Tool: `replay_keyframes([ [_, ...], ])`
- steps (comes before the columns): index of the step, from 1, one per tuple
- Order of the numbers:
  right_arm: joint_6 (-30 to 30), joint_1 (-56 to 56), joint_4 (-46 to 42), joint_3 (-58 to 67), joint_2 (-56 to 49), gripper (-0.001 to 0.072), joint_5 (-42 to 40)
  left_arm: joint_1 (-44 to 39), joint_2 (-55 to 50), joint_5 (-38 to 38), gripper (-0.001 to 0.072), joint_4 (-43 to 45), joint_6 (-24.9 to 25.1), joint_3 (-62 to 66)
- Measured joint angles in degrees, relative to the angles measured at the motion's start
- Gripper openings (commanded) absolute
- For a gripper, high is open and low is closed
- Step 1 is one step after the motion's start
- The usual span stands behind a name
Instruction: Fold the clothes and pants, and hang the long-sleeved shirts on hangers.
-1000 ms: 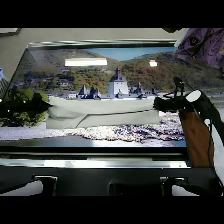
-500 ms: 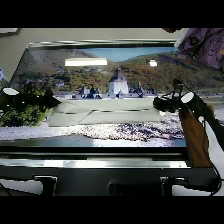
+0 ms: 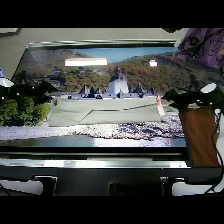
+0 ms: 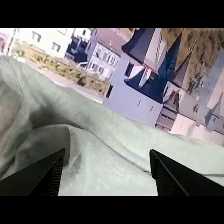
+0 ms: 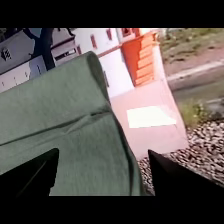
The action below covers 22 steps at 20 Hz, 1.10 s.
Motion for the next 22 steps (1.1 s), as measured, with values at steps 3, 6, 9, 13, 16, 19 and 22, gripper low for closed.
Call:
replay_keyframes([
  [3, -3.52, -4.7, 5.33, 1.73, -3.58, 0.0677, 8.0, -1.18, 2.8, -1.79, 0.06, 9.79, -3.02, 4.02],
  [6, -6.71, -5.66, 8.98, 2.36, -8.76, 0.0667, 13.51, -3.3, 5.62, -3.56, 0.06, 19.67, -5.07, 6.27],
  [9, -9.03, -4.31, 10.8, 2.62, -12.9, 0.065, 14.45, -5.33, 7.69, -4.63, 0.06, 25.94, -6.12, 7.17],
  [13, -10.32, -0.98, 12.9, 2.82, -14.93, 0.0486, 12.39, -7.28, 8.92, -5.38, 0.06, 29.51, -6.49, 7.58],
  [16, -10.93, 1.7, 11.56, 2.69, -15.56, 0.0035, 9.97, -8.7, 9.16, -5.49, 0.0546, 30.36, -6.67, 7.69],
  [19, -11.06, 3.13, 11.34, 2.71, -13.94, 0.0034, 9.49, -10.62, 8.74, -5.44, 0.0015, 28.41, -6.69, 7.69],
  [22, -6.86, 3.65, 7.15, 2.75, -8.87, 0.0034, 9.11, -14.14, 6.29, -4.76, 0.0014, 22.67, -6.71, 7.65],
])
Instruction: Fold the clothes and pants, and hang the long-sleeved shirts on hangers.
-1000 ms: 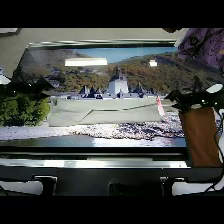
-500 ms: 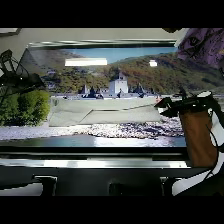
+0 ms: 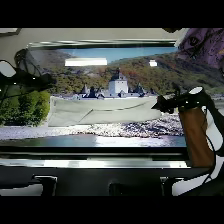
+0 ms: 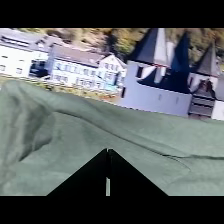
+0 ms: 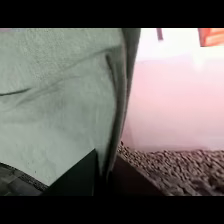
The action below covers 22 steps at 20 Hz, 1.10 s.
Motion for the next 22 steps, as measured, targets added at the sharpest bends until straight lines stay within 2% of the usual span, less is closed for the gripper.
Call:
replay_keyframes([
  [3, 6.1, 0.17, -5.46, 0.0, 7.19, 0.0034, 0.94, -6.08, -4.85, 2.08, 0.0014, -7.56, -0.17, 0.0],
  [7, 12.28, 0.26, -10.71, 1.22, 17.88, 0.0035, 2.05, -17.07, -12.59, 8.52, 0.0014, -19.69, -0.2, 0.0],
  [14, 17.88, 0.26, -15.69, 10.84, 26.95, 0.0035, 9.38, -33.73, -23.32, 23.34, 0.0013, -42.91, -0.35, 2.14],
  [18, 20.09, 0.26, -16.55, 14.58, 29.11, 0.0035, 13.51, -39.56, -29.22, 26.34, 0.0013, -49.64, -0.39, 8.02],
  [22, 21.59, 0.28, -16.7, 15.65, 31.04, 0.0035, 15.47, -43.54, -34.95, 27.3, 0.0013, -52.48, -2.89, 14.8],
])
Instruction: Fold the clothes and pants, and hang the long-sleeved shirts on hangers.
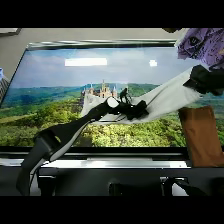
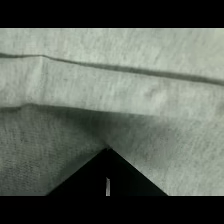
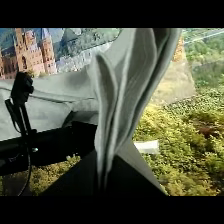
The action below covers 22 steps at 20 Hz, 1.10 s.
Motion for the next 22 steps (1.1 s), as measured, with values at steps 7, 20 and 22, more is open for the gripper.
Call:
replay_keyframes([
  [7, 2.56, 0.52, -0.31, 0.33, 0.98, 0.0035, 1.88, 1.51, -2.58, -5.35, 0.0009, 1.77, -1.62, 6.43],
  [20, 28.0, 31.43, -9.14, 0.33, -5.97, 0.0035, -15.76, 33.77, 29.66, -37.64, 0.0015, 45.79, -0.2, 7.26],
  [22, 31.8, 36.76, -9.81, 0.33, -9.4, 0.0035, -20.57, 37.79, 32.83, -39.3, 0.0015, 46.97, 0.11, 7.26],
])
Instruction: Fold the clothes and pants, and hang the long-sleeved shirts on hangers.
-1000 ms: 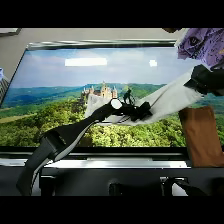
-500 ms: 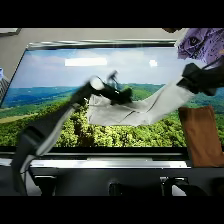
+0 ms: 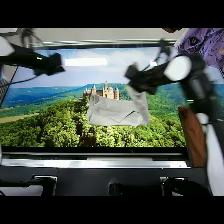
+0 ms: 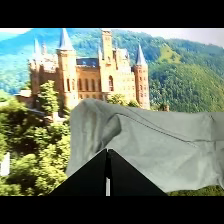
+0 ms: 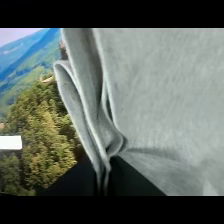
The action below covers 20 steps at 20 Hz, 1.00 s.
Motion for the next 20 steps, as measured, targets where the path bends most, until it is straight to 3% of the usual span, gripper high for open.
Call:
replay_keyframes([
  [6, 8.04, 9.73, 0.39, 0.0, -10.08, 0.0036, -13.14, 6.78, 3.45, -2.71, 0.0015, 1.44, 1.4, 0.0],
  [14, 10.12, 13.2, 5.22, -0.02, -17.99, 0.0048, -19.04, 8.22, 4.0, -3.28, 0.0016, 1.68, 1.9, 0.0],
  [15, 10.12, 13.27, 5.62, 0.0, -18.47, 0.0103, -19.28, 8.24, 4.0, -3.3, 0.0016, 1.73, 1.92, 0.0],
  [18, 9.64, 13.42, 6.34, 0.0, -19.52, 0.0495, -19.69, 8.26, 4.0, -3.39, 0.0016, 1.73, 1.97, 0.0],
  [19, 9.16, 13.42, 6.51, 0.0, -19.69, 0.0587, -19.69, 8.28, 4.0, -3.39, 0.0015, 1.73, 1.97, 0.0],
  [20, 8.48, 13.42, 6.75, 0.0, -19.74, 0.0596, -19.8, 8.28, 4.0, -3.39, 0.0016, 1.73, 1.97, 0.0],
])
